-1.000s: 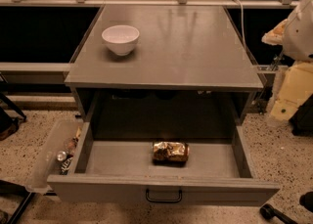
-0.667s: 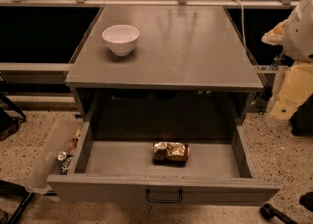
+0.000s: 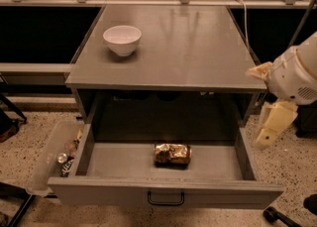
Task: Pick orange can from top drawer and place on counter
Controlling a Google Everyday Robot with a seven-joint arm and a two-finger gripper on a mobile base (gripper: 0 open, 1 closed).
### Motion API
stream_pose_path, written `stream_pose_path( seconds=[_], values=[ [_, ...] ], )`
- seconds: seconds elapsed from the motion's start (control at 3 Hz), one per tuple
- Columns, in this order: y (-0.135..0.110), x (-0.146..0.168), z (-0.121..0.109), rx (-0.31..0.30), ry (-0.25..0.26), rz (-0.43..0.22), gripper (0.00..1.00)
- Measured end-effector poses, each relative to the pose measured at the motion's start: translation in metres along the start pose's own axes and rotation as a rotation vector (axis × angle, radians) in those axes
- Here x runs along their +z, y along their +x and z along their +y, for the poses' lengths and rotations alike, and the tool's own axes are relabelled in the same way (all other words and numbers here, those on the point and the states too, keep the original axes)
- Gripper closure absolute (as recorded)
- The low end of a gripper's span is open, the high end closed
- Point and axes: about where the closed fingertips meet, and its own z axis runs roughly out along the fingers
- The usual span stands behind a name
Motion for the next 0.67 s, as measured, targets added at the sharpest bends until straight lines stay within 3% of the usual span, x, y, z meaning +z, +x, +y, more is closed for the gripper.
stream_pose_path(
  seconds=[0.33,0.67],
  values=[
    [0.0141,0.0409,0.0001,-0.017,-0.051,-0.089,0.00],
    [0.0141,0.0413,0.0001,-0.018,-0.052,-0.090,0.00]
  ],
)
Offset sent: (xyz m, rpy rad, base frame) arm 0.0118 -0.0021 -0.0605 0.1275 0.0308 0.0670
